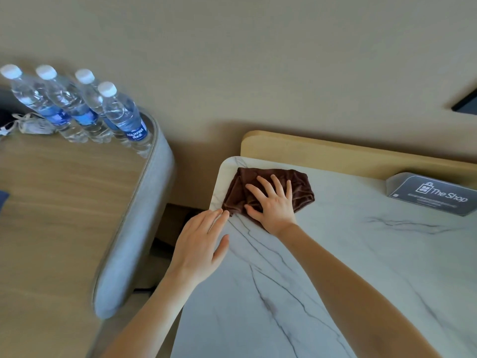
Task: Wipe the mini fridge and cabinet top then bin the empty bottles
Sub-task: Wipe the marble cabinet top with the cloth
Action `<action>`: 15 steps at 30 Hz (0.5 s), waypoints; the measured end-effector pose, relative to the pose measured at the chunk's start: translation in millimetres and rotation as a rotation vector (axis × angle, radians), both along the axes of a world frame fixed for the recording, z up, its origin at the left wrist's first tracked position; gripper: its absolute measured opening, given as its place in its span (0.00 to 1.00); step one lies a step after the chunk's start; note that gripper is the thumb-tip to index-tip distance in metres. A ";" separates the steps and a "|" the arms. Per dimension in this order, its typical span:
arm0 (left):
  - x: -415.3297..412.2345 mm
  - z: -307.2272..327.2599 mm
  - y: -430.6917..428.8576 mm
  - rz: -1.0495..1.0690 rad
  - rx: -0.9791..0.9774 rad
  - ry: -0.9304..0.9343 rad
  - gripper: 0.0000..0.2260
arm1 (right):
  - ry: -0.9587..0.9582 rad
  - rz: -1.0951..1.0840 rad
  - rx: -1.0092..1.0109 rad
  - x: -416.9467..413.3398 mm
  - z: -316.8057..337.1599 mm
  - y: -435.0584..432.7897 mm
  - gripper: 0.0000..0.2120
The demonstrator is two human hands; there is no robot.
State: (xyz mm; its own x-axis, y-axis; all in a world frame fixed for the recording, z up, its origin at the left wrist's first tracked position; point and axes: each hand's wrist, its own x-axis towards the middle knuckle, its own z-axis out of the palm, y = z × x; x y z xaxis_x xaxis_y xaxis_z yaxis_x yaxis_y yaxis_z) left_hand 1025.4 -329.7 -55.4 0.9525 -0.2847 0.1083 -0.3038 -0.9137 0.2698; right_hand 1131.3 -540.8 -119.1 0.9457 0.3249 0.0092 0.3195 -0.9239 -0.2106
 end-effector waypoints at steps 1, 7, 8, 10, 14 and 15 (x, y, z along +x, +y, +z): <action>-0.4 -1.1 -1.2 0.003 0.008 0.000 0.23 | 0.004 -0.003 0.000 1.9 0.3 -1.0 0.30; -9.2 2.7 -5.8 -0.009 0.016 -0.002 0.23 | 0.071 -0.007 -0.032 8.2 9.2 1.4 0.29; -11.4 5.7 -6.5 -0.008 0.017 -0.012 0.23 | 0.072 -0.004 -0.027 6.6 11.1 1.6 0.28; -15.9 12.5 -7.1 -0.007 0.021 -0.035 0.23 | 0.088 -0.009 0.005 1.4 16.9 0.9 0.27; -26.8 27.5 -5.3 -0.006 0.014 -0.077 0.22 | -0.051 -0.022 0.198 -31.0 37.2 -5.4 0.21; -30.6 32.2 -5.4 -0.012 0.008 -0.082 0.21 | -0.112 -0.016 0.249 -43.8 42.2 -8.1 0.20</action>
